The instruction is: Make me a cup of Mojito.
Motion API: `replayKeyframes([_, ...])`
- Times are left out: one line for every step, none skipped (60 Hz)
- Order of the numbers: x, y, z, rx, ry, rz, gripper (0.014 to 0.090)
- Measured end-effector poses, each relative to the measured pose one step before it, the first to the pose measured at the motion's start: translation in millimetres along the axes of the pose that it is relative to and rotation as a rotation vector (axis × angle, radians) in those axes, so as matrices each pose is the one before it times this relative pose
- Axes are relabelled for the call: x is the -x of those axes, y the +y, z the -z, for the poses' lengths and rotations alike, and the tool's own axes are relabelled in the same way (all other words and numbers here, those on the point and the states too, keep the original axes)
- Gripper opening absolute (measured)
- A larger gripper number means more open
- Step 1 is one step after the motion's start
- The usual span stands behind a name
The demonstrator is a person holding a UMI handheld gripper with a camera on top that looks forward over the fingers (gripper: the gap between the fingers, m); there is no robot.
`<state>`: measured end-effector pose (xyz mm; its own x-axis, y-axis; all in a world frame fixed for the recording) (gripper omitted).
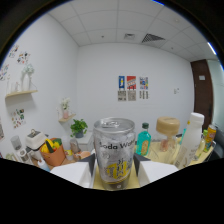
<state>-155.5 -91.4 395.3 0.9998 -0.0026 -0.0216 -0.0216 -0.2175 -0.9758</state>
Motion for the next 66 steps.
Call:
replayKeyframes([-0.88,-0.56,-0.87,-0.00050,0.00236,-0.0016,0.0648])
replayKeyframes([-1.39,-0.49,-0.32,-0.00265,0.00300,-0.0042,0.0603])
replayKeyframes([-0.54,-0.88,-0.39,-0.00403,0.00065,-0.0034,0.0560])
replayKeyframes([2.07,-1.01,0.35,-0.00526,-0.01076,-0.0051,0.0541])
replayKeyframes([-0.53,0.12,-1.40,-0.00010,-0.00059,-0.0045,0.0541])
replayKeyframes([-0.23,0.59,0.12,0.00114,0.00149,-0.0018,0.0541])
replayKeyframes([-0.18,-0.28,0.25,-0.00248,0.00093,0.0016,0.0540])
replayKeyframes([0.01,-0.12,0.13,-0.00154,0.00109,0.0054,0.0538])
replayKeyframes([-0.15,-0.09,0.25,-0.00137,0.00125,0.0043,0.0535])
replayKeyframes([0.07,0.06,0.43,-0.00029,0.00002,0.0017,0.0535])
replayKeyframes([0.41,-0.16,0.59,-0.00078,-0.00247,-0.0007,0.0532])
replayKeyframes([0.77,-0.15,1.44,0.00042,-0.00535,-0.0012,0.0533])
replayKeyframes([0.35,0.10,0.14,0.00071,-0.00527,0.0007,0.0534])
replayKeyframes([0.40,0.27,0.47,0.00169,-0.00500,0.0017,0.0531])
replayKeyframes([0.19,0.12,0.46,0.00071,-0.00416,0.0022,0.0529])
replayKeyframes([0.57,0.48,2.23,0.00078,-0.00244,0.0017,0.0526])
replayKeyframes([0.17,0.39,0.83,0.00142,-0.00264,0.0021,0.0526])
replayKeyframes([-0.30,-0.25,0.41,0.00087,-0.00267,-0.0015,0.0525])
replayKeyframes([0.29,-0.28,1.55,-0.00200,-0.00354,-0.0073,0.0523])
replayKeyframes([0.24,-1.00,1.74,-0.00647,-0.00457,-0.0120,0.0524])
replayKeyframes([0.47,-1.40,2.01,-0.00700,-0.00495,-0.0109,0.0522])
replayKeyframes([0.25,-0.81,1.94,-0.00378,-0.00420,-0.0013,0.0522])
replayKeyframes([-0.27,-0.06,1.47,0.00095,-0.00199,0.0101,0.0522])
replayKeyframes([-0.82,0.09,1.90,0.00035,0.00069,0.0131,0.0519])
replayKeyframes([-1.20,-0.65,2.45,-0.00275,0.00218,0.0097,0.0519])
replayKeyframes([-1.70,-0.56,3.07,-0.00326,0.00154,0.0040,0.0519])
replayKeyframes([-0.74,-0.60,3.22,-0.00349,-0.00276,0.0021,0.0519])
replayKeyframes([-0.55,-0.59,3.46,-0.00244,-0.00549,0.0025,0.0521])
replayKeyframes([-0.32,-0.43,3.78,-0.00157,-0.00595,0.0012,0.0521])
replayKeyframes([-2.38,-0.57,5.80,-0.00139,-0.00485,-0.0018,0.0519])
replayKeyframes([-1.01,-0.30,3.89,-0.00222,-0.00241,-0.0032,0.0518])
replayKeyframes([-1.35,-0.18,4.04,-0.00176,-0.00209,-0.0027,0.0516])
replayKeyframes([-1.37,0.18,4.31,-0.00099,-0.00180,0.0000,0.0516])
replayKeyframes([0.09,-0.12,4.29,-0.00222,-0.00147,0.0011,0.0516])
replayKeyframes([-2.60,-0.51,4.03,-0.00398,-0.00285,-0.0006,0.0516])
replayKeyframes([0.11,0.21,4.66,-0.00352,0.00085,-0.0036,0.0516])
replayKeyframes([-1.77,0.14,4.67,-0.00277,0.00049,-0.0025,0.0515])
replayKeyframes([-2.43,0.31,4.22,-0.00222,0.00105,-0.0025,0.0516])
replayKeyframes([-2.49,0.72,4.21,-0.00140,0.00004,-0.0021,0.0515])
replayKeyframes([-2.15,0.95,4.25,-0.00086,-0.00020,-0.0016,0.0515])
replayKeyframes([-2.25,1.32,4.33,-0.00044,0.00081,-0.0012,0.0515])
replayKeyframes([-2.72,1.42,4.03,-0.00047,0.00200,-0.0007,0.0515])
replayKeyframes([-2.71,1.61,3.90,-0.00095,0.00188,-0.0015,0.0515])
replayKeyframes([-3.11,2.40,3.97,-0.00052,-0.00031,0.0014,0.0514])
replayKeyframes([-2.59,2.48,3.18,0.00184,0.00083,0.0021,0.0514])
replayKeyframes([-2.49,2.86,3.36,0.00197,0.00265,0.0007,0.0515])
replayKeyframes([-1.84,3.18,2.77,0.00015,0.00289,-0.0029,0.0514])
replayKeyframes([-2.72,3.20,2.89,-0.00002,0.00059,-0.0019,0.0515])
replayKeyframes([-2.37,3.63,2.71,0.00181,-0.00090,-0.0006,0.0515])
replayKeyframes([-2.39,4.56,2.71,0.00482,0.00053,0.0005,0.0515])
replayKeyframes([-3.12,4.93,2.09,0.00636,0.00256,0.0001,0.0515])
replayKeyframes([-3.20,5.14,1.82,0.00631,0.00419,-0.0019,0.0514])
replayKeyframes([-3.34,5.34,1.47,0.00536,0.00266,-0.0016,0.0514])
replayKeyframes([-3.10,5.72,1.21,0.00555,0.00099,-0.0009,0.0514])
replayKeyframes([-2.85,6.00,1.05,0.00527,0.00028,-0.0016,0.0514])
replayKeyframes([-3.53,6.56,2.44,0.00480,0.00139,-0.0021,0.0513])
replayKeyframes([-3.16,5.93,0.19,0.00645,0.00223,-0.0030,0.0513])
replayKeyframes([-3.19,6.32,0.08,0.00685,0.00348,-0.0025,0.0514])
replayKeyframes([-3.19,6.55,0.34,0.00669,0.00300,-0.0027,0.0514])
replayKeyframes([-2.43,8.07,0.10,0.00370,-0.00032,-0.0055,0.0514])
replayKeyframes([-2.22,6.40,-0.58,0.00425,-0.00284,-0.0073,0.0514])
replayKeyframes([-1.84,6.25,-0.63,0.00255,-0.00420,-0.0108,0.0515])
replayKeyframes([-1.91,6.14,-0.64,0.00109,-0.00445,-0.0132,0.0516])
replayKeyframes([-1.88,6.61,-0.89,0.00087,-0.00535,-0.0135,0.0514])
replayKeyframes([-2.27,6.64,-1.03,0.00315,-0.00564,-0.0118,0.0514])
replayKeyframes([-1.89,7.01,-1.55,0.00657,-0.00421,-0.0111,0.0512])
